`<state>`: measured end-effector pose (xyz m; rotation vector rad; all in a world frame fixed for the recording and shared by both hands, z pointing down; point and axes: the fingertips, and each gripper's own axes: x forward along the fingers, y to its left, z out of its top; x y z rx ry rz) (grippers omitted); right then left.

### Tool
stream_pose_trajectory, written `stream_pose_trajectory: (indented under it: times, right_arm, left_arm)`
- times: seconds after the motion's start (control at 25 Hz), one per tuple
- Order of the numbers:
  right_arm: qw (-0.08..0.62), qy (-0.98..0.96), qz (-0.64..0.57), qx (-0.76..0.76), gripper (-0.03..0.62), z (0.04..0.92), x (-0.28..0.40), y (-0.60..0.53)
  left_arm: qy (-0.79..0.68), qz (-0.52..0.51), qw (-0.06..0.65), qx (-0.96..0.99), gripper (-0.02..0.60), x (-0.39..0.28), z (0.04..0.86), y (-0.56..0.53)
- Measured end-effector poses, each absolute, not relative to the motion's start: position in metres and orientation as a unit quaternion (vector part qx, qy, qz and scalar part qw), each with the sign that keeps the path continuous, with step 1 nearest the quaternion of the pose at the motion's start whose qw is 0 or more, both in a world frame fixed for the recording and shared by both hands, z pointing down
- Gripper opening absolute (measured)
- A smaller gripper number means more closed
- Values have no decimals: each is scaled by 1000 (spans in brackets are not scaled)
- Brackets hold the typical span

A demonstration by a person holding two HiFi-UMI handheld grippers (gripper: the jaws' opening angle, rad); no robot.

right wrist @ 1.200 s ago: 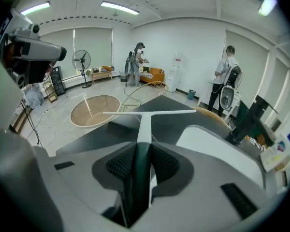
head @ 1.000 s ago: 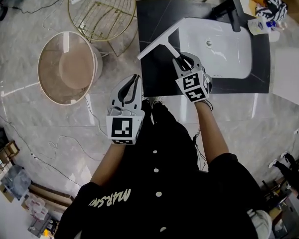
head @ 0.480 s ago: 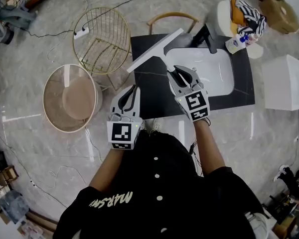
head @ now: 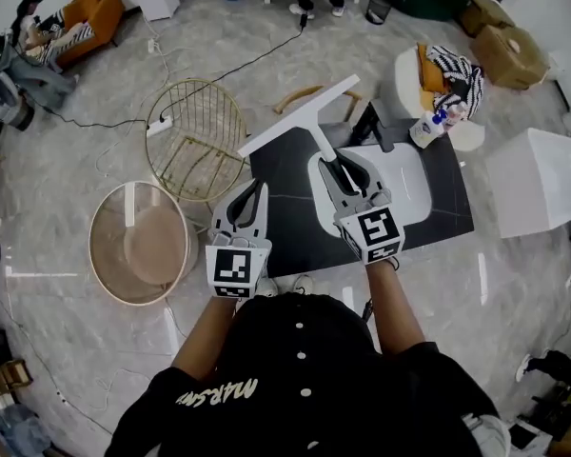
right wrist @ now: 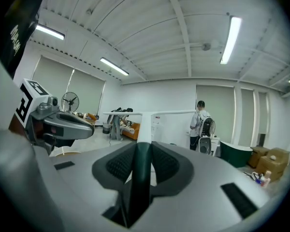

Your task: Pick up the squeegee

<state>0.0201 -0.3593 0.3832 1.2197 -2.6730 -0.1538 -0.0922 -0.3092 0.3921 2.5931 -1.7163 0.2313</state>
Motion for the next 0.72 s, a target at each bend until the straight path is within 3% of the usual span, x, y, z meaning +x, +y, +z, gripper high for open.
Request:
stream_pose_trajectory:
  times: [0.32,0.72]
  right_arm:
    - [40,-897,-67,435,89,341,24,-366]
    - [-13,-879,-61,473,87,323,49,-363]
  left_arm:
    - [-552,48,-38,832,25,-106,347,-340]
    - [-558,38,-45,828,25,-107,334,-343]
